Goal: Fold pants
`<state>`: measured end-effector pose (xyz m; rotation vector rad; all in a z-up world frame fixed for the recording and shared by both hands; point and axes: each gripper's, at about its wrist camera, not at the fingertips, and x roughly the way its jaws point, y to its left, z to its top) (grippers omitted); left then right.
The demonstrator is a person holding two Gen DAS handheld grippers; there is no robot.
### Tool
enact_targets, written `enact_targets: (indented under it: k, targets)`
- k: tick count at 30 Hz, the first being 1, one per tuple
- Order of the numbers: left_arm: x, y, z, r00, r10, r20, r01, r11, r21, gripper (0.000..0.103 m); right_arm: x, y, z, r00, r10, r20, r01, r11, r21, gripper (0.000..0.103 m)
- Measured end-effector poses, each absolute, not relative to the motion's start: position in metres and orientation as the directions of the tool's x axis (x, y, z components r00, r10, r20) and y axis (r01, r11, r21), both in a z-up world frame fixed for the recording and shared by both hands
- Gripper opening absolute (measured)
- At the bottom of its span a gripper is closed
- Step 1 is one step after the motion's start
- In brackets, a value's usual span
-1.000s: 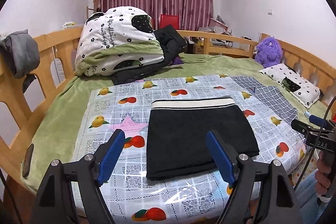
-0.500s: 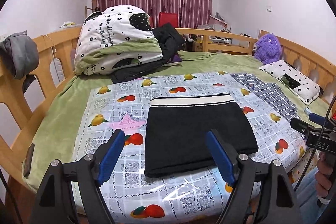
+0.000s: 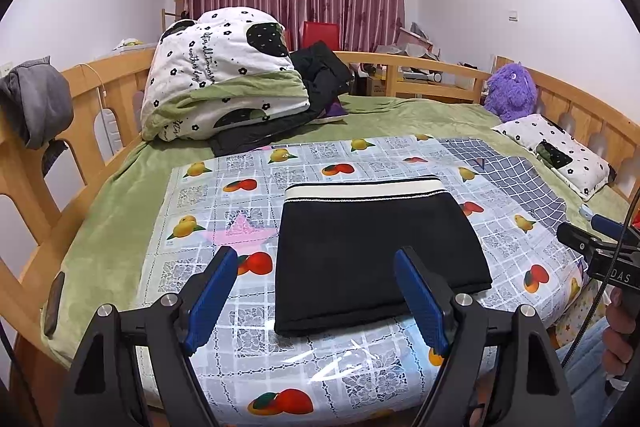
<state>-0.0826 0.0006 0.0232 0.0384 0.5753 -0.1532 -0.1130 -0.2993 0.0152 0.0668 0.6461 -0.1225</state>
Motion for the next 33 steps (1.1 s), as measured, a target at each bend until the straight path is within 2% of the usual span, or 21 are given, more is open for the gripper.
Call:
enact_targets:
  k: [33]
  targets:
    - [-0.0836,0.0060,0.0256,0.829,-0.129,-0.544,0.148,0.989,-0.010,0.079,-0.1131,-0.2981,0.0160,0.794,-0.088,-0.601,0.132,0.991,0.028,0.098]
